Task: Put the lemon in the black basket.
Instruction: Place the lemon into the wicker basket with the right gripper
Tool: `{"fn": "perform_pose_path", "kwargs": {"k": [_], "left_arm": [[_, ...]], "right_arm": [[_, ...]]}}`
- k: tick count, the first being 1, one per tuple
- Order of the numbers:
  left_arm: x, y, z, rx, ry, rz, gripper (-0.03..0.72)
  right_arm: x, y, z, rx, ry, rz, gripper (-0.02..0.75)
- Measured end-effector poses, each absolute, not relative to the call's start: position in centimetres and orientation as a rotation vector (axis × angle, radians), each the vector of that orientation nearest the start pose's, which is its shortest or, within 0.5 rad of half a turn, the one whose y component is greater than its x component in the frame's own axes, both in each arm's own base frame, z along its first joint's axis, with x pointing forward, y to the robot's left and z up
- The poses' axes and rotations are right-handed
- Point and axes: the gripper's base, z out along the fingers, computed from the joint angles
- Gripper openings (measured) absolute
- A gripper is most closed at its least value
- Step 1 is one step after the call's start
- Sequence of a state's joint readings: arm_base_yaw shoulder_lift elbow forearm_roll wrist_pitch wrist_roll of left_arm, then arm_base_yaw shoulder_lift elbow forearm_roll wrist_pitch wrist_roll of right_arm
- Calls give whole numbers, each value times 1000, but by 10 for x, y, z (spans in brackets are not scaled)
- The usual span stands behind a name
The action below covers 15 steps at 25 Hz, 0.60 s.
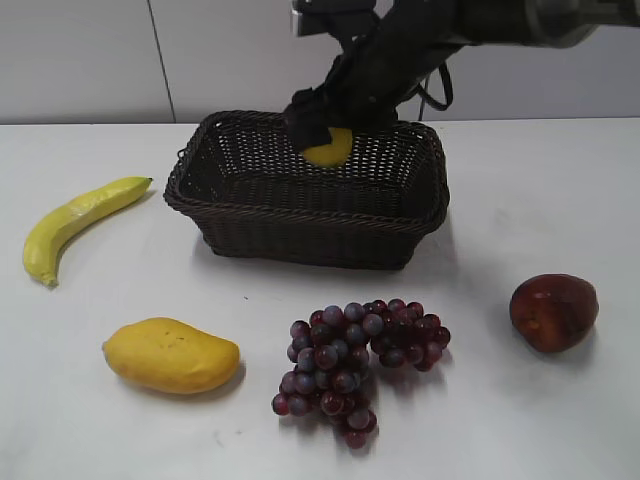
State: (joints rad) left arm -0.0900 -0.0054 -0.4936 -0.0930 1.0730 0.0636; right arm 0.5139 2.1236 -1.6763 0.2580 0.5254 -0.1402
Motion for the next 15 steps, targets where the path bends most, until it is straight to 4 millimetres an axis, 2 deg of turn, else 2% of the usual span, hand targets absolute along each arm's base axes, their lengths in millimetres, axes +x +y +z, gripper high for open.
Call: {"fn": "perform_pose_path", "kwargs": {"k": [4, 8, 11, 15], "left_arm": [[-6, -7, 275, 163, 2050, -128, 237], [-6, -7, 275, 163, 2050, -128, 237], [-6, -7, 275, 163, 2050, -128, 237], [-6, -7, 275, 163, 2050, -128, 237]], "right_arm": [[417, 249, 177, -642, 2450, 388, 554], [421, 250, 158, -669, 2459, 367, 553], [424, 251, 150, -669, 2444, 353, 553], [426, 251, 149, -678, 2421, 335, 553]]}}
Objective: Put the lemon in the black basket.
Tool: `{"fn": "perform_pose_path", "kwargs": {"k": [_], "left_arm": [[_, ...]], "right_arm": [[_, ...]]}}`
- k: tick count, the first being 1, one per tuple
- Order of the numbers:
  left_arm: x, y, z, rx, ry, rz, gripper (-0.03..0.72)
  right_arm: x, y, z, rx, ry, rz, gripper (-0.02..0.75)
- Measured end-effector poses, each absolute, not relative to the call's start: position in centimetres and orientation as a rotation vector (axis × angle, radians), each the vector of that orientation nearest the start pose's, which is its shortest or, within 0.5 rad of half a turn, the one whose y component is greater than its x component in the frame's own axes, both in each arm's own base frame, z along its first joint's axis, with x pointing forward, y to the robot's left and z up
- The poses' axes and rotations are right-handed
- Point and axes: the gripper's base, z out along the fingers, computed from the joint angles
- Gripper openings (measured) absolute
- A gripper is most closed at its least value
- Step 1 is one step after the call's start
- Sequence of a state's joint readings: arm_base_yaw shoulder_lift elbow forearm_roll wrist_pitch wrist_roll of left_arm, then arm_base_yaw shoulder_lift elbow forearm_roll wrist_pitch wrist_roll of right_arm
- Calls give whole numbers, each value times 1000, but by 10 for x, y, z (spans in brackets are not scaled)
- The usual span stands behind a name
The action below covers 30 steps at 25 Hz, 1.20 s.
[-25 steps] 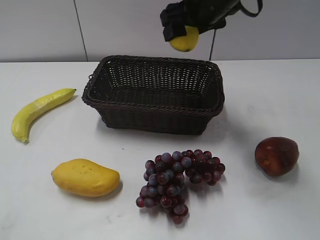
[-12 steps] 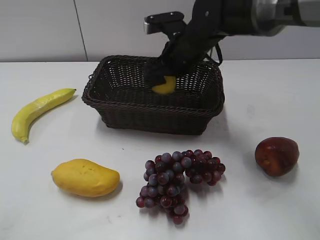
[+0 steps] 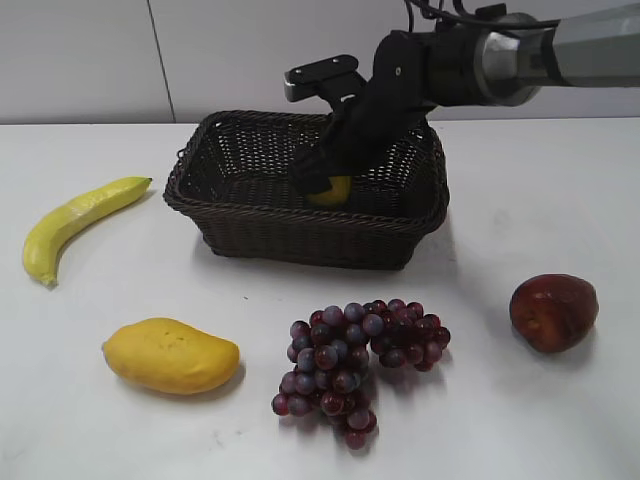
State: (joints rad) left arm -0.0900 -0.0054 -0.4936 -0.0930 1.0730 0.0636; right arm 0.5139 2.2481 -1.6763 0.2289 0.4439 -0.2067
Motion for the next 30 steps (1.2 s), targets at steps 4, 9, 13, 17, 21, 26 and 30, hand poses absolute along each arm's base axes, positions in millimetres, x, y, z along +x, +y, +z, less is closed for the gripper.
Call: {"fn": "perform_pose_path", "kwargs": {"k": [4, 9, 13, 17, 21, 26, 30], "left_arm": [[-6, -7, 275, 163, 2050, -128, 237], [-6, -7, 275, 163, 2050, -128, 237], [-6, -7, 275, 163, 2050, -128, 237], [-6, -7, 275, 163, 2050, -128, 237], [-6, -7, 275, 163, 2050, -128, 237], [-6, -7, 275, 163, 2050, -128, 237], [-6, -7, 275, 163, 2050, -128, 237]], "right_arm": [[426, 250, 149, -682, 2425, 333, 566], [422, 249, 147, -703, 2473, 333, 645], [419, 248, 151, -717, 2492, 332, 645], [417, 246, 184, -720, 2420, 328, 645], [417, 235, 219, -740, 2336, 257, 644], [427, 197, 240, -584, 2376, 224, 636], [437, 148, 237, -444, 2508, 179, 631]]}}
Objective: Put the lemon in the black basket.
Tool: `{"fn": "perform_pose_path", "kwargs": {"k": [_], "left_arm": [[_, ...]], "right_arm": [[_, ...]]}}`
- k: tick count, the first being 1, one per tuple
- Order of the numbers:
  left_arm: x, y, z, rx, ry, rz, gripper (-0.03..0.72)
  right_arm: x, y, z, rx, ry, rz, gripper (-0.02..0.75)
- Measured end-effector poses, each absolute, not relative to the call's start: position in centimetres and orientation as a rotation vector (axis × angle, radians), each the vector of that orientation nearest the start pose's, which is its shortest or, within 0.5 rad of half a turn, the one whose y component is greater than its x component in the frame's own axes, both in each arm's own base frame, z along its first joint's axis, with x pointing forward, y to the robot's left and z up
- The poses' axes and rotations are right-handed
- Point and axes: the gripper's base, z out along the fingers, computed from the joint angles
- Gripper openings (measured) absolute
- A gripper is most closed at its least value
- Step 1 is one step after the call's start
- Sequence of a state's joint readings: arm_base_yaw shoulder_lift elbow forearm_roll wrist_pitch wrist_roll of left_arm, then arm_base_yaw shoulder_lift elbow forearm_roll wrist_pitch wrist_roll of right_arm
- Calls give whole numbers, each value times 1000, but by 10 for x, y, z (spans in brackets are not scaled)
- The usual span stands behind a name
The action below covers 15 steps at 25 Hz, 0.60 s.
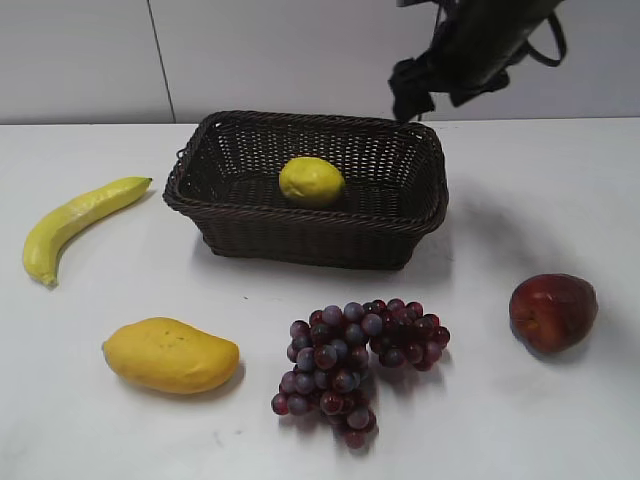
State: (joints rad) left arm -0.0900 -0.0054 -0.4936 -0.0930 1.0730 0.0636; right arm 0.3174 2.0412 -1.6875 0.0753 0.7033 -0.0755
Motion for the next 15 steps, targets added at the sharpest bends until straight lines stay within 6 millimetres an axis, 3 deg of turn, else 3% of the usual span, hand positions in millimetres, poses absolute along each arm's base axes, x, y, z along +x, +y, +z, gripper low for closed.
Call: {"fn": "perform_pose_path", "kwargs": {"k": [9, 15], "left_arm": [[-6, -7, 275, 163, 2050, -128, 237], [-6, -7, 275, 163, 2050, -128, 237]], "right_arm": [[438, 52, 228, -216, 2782, 84, 602], [428, 7, 230, -87, 2911, 53, 595]]}}
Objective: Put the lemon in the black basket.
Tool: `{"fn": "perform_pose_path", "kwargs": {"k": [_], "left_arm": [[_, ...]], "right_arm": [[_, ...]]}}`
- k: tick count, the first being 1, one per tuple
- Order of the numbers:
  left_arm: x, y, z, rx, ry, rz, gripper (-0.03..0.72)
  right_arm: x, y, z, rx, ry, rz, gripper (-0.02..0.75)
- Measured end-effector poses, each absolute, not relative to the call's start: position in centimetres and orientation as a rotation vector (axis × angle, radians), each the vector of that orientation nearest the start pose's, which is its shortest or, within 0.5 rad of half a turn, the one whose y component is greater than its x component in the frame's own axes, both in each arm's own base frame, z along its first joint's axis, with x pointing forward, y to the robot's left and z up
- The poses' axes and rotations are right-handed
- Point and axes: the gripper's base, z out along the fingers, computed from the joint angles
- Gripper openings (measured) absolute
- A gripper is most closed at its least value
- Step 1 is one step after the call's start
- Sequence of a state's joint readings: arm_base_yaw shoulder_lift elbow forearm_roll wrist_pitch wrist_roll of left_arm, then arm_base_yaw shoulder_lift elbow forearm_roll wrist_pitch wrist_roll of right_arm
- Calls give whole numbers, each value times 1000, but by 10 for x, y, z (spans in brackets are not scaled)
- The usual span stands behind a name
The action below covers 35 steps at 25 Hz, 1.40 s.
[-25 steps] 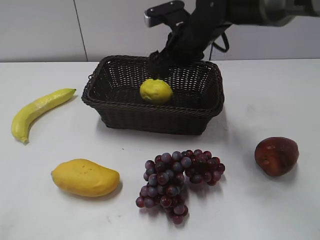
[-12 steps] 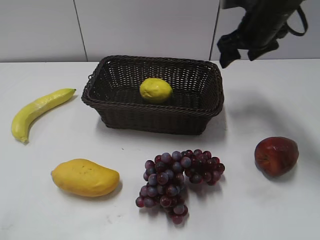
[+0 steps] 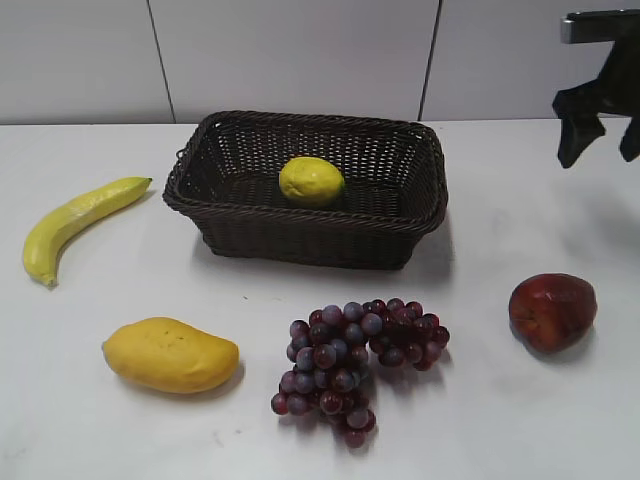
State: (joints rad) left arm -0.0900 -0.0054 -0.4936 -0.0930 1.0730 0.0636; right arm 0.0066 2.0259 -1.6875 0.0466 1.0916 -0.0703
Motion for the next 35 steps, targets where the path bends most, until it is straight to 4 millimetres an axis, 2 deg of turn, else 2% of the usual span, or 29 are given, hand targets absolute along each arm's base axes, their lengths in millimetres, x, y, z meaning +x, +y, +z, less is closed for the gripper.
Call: {"fn": "perform_pose_path", "kwargs": {"k": [3, 6, 11, 14, 17, 20, 28, 35], "left_arm": [[-6, -7, 275, 163, 2050, -128, 237], [-6, -7, 275, 163, 2050, -128, 237], [-6, -7, 275, 163, 2050, -128, 237], [-6, -7, 275, 163, 2050, -128, 237], [-6, -7, 275, 163, 2050, -128, 237], [-6, -7, 275, 163, 2050, -128, 237], [-6, -7, 275, 163, 2050, -128, 237], [-6, -7, 275, 163, 2050, -128, 237]], "right_arm": [[421, -3, 234, -66, 2959, 43, 594], [414, -5, 243, -75, 2979, 22, 593], [401, -5, 275, -76, 2915, 17, 593], [382, -4, 296, -76, 2875, 14, 593], [355, -4, 316, -77, 2842, 9, 593], [323, -4, 323, -77, 2841, 9, 593], [230, -2, 315, -74, 2851, 17, 593], [150, 1, 308, -65, 2691, 30, 592]]}}
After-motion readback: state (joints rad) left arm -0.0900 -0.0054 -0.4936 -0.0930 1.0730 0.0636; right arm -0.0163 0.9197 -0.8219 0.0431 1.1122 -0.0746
